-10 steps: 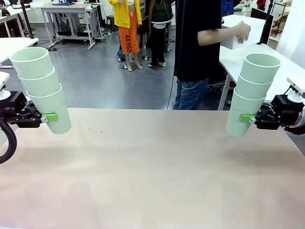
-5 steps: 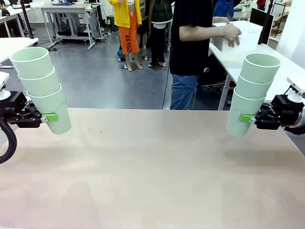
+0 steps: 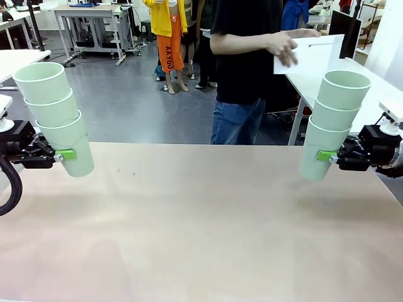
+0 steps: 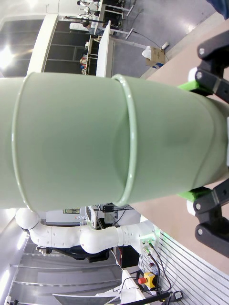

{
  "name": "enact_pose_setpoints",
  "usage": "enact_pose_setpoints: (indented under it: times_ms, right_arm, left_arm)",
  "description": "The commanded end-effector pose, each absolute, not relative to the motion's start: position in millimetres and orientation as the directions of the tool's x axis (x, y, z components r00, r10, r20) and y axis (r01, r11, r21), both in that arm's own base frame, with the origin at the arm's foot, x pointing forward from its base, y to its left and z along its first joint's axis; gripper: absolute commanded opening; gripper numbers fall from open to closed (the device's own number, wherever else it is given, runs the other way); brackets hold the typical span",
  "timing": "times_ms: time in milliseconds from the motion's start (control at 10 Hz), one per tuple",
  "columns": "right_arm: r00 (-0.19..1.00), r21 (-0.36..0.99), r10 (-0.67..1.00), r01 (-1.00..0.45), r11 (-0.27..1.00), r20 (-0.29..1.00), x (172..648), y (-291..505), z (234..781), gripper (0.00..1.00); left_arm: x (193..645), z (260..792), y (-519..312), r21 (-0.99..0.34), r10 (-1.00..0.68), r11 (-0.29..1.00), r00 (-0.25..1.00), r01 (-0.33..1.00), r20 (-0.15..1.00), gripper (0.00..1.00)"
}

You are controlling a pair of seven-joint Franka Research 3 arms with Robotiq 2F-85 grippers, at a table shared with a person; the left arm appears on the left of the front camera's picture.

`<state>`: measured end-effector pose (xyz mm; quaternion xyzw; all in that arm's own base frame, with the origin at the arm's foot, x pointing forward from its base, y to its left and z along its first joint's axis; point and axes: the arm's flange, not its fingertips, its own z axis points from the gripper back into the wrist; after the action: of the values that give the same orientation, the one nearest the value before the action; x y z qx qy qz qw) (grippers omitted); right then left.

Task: Stack the cups and store them in the basket.
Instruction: Place the stack of Reusable plastic cups into the Pantry Basket.

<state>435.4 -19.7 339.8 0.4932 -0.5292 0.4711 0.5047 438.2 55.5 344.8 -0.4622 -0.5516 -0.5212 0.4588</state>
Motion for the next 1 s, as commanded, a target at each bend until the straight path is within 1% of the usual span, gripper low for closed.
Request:
enact_pose_setpoints:
  times_ms: [0,900]
  right_arm:
    - [-0.017,-0.014,-0.047,-0.997,0.07,0.999,434.3,-18.7,342.9,0.87]
    - [-0.017,-0.014,-0.047,-0.997,0.07,0.999,434.3,-18.7,342.9,0.87]
  left_arm:
    - [436.6,349.2,53.0,0.159,0.036,0.029,-0.16,0.987,0.986,0.85]
    - [436.6,349.2,53.0,0.159,0.036,0.029,-0.16,0.987,0.986,0.85]
